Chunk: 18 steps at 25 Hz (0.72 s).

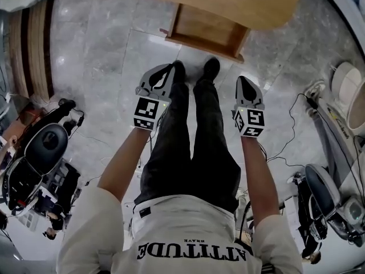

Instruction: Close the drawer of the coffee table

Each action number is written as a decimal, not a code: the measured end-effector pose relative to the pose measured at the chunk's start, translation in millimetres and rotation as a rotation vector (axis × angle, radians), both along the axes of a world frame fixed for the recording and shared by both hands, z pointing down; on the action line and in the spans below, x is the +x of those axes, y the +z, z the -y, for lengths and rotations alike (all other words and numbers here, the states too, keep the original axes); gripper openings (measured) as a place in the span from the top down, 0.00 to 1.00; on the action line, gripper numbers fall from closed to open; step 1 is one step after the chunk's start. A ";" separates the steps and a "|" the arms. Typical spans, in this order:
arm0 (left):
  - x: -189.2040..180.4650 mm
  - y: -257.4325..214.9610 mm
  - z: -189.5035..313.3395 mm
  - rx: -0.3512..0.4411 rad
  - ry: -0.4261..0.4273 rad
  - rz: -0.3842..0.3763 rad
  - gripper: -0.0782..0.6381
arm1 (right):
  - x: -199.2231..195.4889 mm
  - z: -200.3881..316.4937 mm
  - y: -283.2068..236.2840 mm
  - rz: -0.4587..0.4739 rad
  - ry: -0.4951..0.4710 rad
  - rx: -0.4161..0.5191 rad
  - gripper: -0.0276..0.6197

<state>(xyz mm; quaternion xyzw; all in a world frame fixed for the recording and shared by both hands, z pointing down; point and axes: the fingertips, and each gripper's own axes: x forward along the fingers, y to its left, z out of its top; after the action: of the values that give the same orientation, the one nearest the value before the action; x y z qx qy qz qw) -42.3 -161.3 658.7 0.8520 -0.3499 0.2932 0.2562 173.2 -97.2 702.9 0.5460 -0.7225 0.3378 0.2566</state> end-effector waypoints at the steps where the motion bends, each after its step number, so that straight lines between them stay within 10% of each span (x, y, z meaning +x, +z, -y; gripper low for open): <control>1: 0.2 7.3 0.8 -0.005 -0.005 -0.003 0.86 | -1.8 -0.5 6.5 0.003 -0.004 -0.008 0.92; 18: -14.4 124.1 -0.1 -0.044 -0.055 -0.015 0.86 | -12.9 -3.5 111.1 0.054 0.012 -0.062 0.87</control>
<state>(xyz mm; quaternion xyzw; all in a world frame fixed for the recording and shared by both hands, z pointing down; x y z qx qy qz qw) -56.8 -161.2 782.9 0.8383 -0.3648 0.2875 0.2856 160.3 -93.7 814.0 0.5325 -0.7152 0.3763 0.2517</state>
